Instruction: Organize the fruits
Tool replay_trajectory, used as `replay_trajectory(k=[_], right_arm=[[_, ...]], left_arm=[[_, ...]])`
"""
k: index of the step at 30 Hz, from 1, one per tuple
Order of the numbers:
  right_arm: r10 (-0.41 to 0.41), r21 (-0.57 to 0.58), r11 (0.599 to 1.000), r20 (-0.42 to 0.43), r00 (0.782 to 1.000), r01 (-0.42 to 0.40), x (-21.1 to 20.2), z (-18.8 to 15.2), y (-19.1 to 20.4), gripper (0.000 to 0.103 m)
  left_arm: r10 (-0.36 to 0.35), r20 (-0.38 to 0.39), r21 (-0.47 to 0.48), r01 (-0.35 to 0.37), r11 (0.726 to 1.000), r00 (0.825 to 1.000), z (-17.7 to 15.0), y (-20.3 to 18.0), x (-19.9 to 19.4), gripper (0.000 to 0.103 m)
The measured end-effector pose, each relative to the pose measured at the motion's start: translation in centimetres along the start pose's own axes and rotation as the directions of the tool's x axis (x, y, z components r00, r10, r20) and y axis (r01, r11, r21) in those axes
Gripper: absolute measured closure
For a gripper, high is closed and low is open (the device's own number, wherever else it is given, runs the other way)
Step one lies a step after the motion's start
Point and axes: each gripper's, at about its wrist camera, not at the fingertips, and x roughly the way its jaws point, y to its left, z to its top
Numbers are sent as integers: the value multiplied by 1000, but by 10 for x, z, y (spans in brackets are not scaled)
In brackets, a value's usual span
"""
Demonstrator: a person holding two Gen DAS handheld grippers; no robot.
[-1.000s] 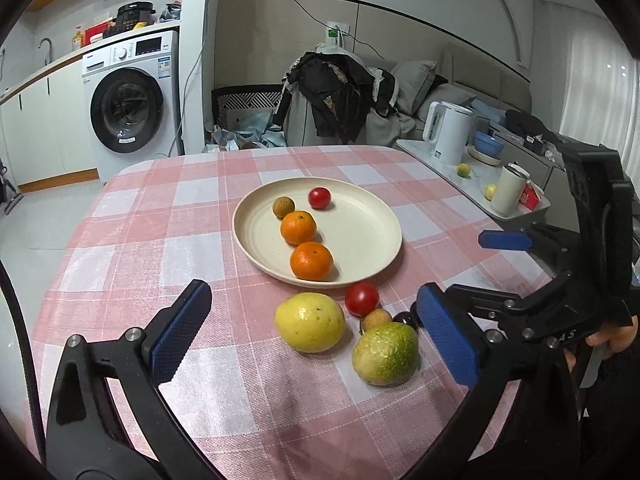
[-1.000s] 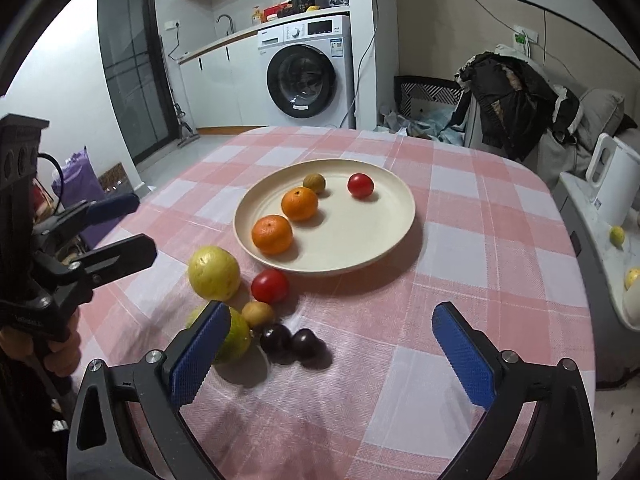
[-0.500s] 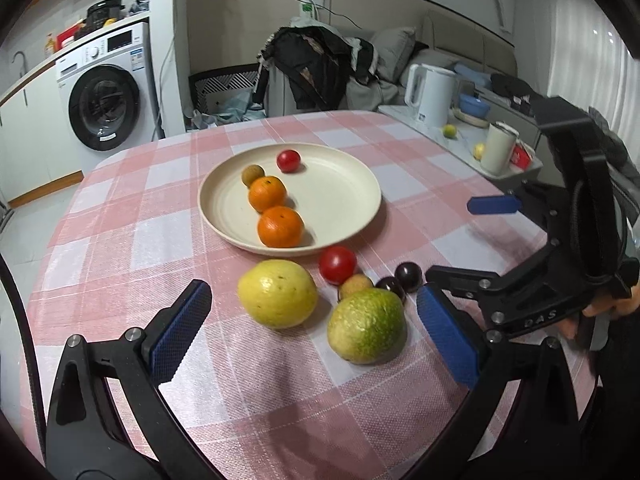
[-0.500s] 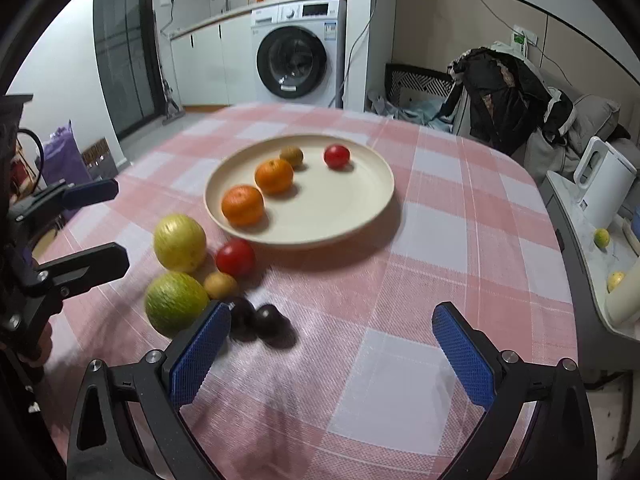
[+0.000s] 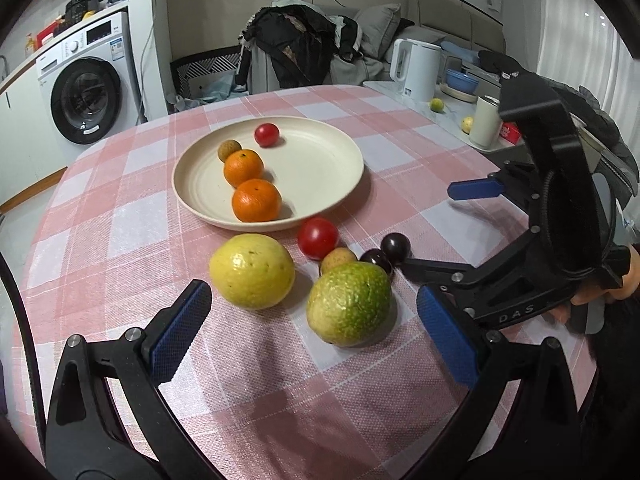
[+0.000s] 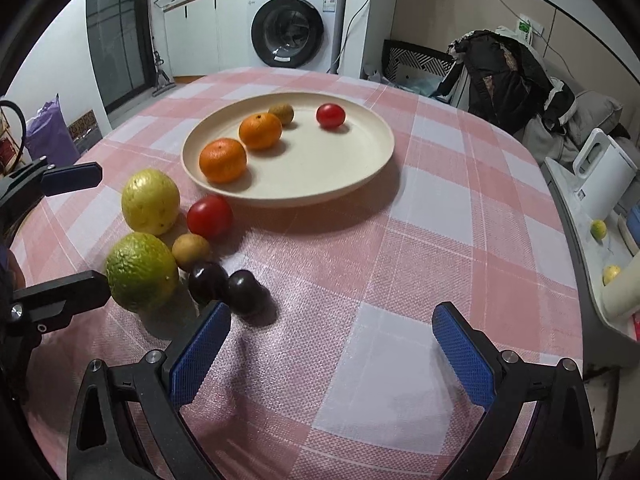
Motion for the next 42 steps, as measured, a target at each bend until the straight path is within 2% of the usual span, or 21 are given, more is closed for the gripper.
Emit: replay_trajectory(k=[17, 19, 24, 29, 33, 42], right_arm=[[-12, 26, 1000, -26, 1000, 13, 15, 0, 6, 0], [-13, 34, 999, -28, 1000, 14, 15, 1, 5, 0], [-13, 39, 999, -32, 999, 15, 17, 3, 4, 0], [-12, 39, 999, -42, 999, 14, 16, 1, 1, 0], [-17, 37, 999, -46, 999, 19, 16, 1, -2, 0], [-34, 36, 999, -46, 998, 36, 13, 0, -9, 0]], left_arm=[[-31, -59, -2, 31, 1000, 998, -4, 1, 10, 1], [-41, -57, 6, 41, 999, 998, -4, -1, 10, 4], [-73, -57, 29, 75, 997, 996, -5, -5, 10, 22], [-96, -52, 36, 98, 995, 994, -5, -9, 11, 34], [-108, -71, 29, 111, 993, 992, -6, -9, 17, 49], [-123, -95, 1, 124, 992, 988, -9, -8, 28, 51]])
